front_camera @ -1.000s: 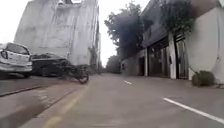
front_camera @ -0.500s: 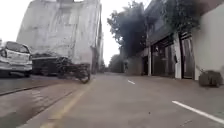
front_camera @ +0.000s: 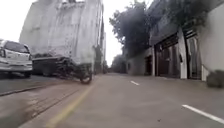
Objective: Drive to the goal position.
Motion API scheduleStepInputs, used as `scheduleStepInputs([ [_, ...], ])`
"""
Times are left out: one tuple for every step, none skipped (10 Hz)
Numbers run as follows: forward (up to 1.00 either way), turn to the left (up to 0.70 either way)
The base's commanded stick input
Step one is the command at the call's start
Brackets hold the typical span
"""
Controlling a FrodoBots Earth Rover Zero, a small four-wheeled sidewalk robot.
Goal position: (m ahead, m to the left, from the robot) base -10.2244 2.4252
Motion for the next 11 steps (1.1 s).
scheduleStepInputs([
  [0.5, 0.0],
  [0.5, 0.0],
  [0.5, 0.0],
  [0.5, 0.0],
  [0.5, 0.0],
  [0.5, 0.0],
  [0.5, 0.0],
  [0.5, 0.0],
  [0.5, 0.0],
  [0.5, -0.05],
  [0.5, -0.49],
])
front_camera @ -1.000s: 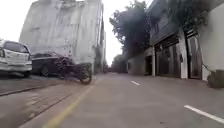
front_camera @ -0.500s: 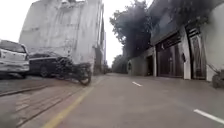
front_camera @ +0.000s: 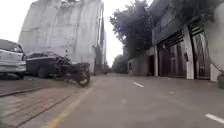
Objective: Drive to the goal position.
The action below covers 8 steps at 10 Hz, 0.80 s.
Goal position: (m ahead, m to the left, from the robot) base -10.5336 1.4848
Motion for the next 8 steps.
scheduleStepInputs([
  [0.5, -0.5],
  [0.5, -0.5],
  [0.5, -0.5],
  [0.31, -0.5],
  [0.0, -0.5],
  [0.0, -0.5],
  [0.0, -0.5],
  [0.0, -0.5],
])
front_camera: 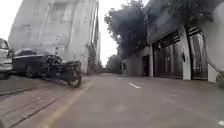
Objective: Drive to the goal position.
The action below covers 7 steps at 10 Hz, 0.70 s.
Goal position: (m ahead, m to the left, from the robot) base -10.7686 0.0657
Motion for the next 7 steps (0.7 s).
scheduleStepInputs([
  [0.0, -0.5],
  [0.0, -0.5],
  [0.0, -0.5],
  [0.0, -0.5],
  [0.0, -0.5],
  [0.0, -0.5],
  [0.0, -0.5],
])
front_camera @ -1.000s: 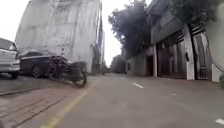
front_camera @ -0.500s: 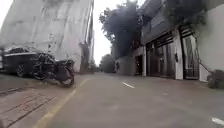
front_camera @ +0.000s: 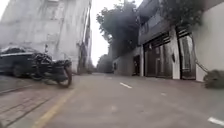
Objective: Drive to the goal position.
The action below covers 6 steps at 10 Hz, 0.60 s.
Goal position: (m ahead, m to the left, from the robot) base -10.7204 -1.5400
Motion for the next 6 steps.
scheduleStepInputs([
  [0.0, -0.5],
  [0.0, -0.5],
  [0.0, -0.5],
  [0.0, -0.5],
  [0.0, -0.5],
  [0.0, -0.5],
])
